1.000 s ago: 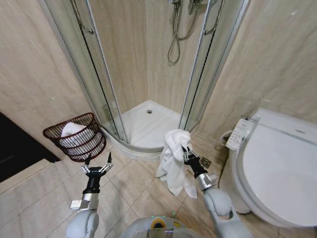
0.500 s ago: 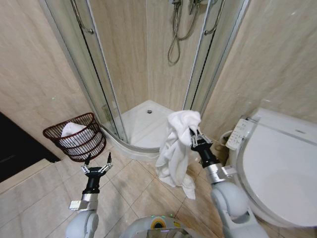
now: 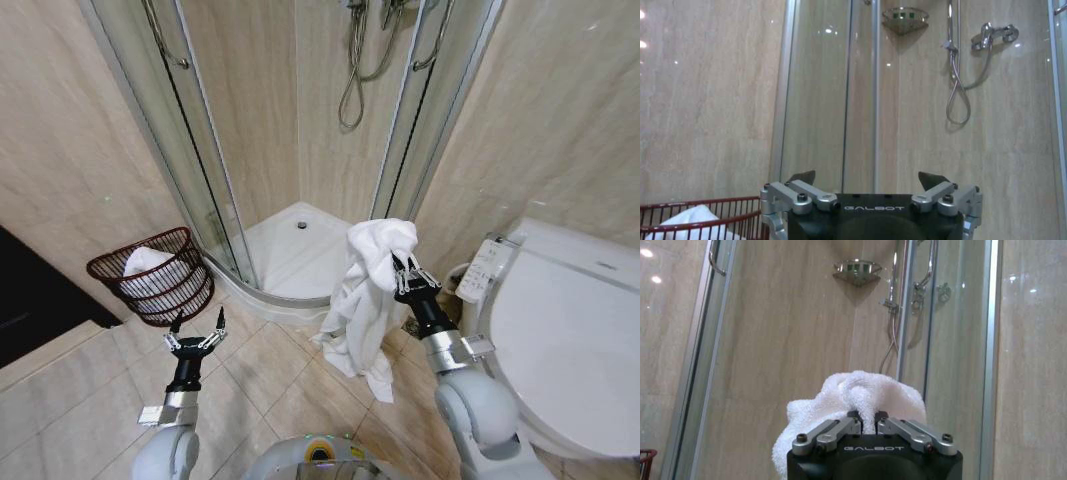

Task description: Discard the used towel into the hamper.

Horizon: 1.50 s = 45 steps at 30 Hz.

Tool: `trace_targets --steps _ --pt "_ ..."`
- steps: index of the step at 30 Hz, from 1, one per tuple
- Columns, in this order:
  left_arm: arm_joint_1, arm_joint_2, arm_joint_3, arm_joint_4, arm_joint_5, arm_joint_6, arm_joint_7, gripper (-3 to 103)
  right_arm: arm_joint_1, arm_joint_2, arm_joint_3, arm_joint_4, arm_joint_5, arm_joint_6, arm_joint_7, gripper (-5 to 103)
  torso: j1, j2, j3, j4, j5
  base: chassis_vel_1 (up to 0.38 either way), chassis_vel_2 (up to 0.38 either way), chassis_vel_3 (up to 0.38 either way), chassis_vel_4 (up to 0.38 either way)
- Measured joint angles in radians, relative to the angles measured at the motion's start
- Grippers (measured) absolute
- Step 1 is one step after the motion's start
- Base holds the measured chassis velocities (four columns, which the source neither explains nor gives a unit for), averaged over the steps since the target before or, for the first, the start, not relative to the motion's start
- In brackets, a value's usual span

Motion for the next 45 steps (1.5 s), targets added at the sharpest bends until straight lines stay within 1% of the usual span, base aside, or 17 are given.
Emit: trace_targets --steps 8,14,17,28,45 --pt "-0.003 -0.005 0.005 0.002 0.010 0.004 0.000 100 0.001 -0.003 0.000 -0.002 -0.001 0.001 0.000 8 0.000 0.000 0.000 -0.0001 0.0000 0.000 0.000 0.000 0.000" --pt "-0.009 -0.005 0.004 0.011 0.007 -0.024 -0.003 100 0.001 0.001 -0.001 -0.010 -0.003 0.005 0.000 8 0.000 0.000 0.000 0.0002 -0.0001 0.028 0.019 0.017 0.025" --pt "-0.008 -0.004 0.004 0.011 0.007 -0.027 -0.003 100 0.001 0.003 -0.001 -0.014 -0.009 0.006 0.000 8 0.000 0.000 0.000 0.0000 -0.0001 0.000 0.000 0.000 0.000" --pt "-0.007 -0.015 0.007 0.003 0.015 -0.026 0.005 100 0.003 0.006 -0.006 -0.035 -0.019 0.023 0.011 8 0.000 0.000 0.000 -0.0001 0.0000 0.000 0.000 0.000 0.000" --pt "-0.001 -0.014 0.004 0.002 0.019 -0.027 0.007 100 0.003 0.008 -0.017 -0.037 -0.027 0.030 -0.001 8 0.000 0.000 0.000 -0.0001 0.0000 0.020 0.028 -0.019 -0.025"
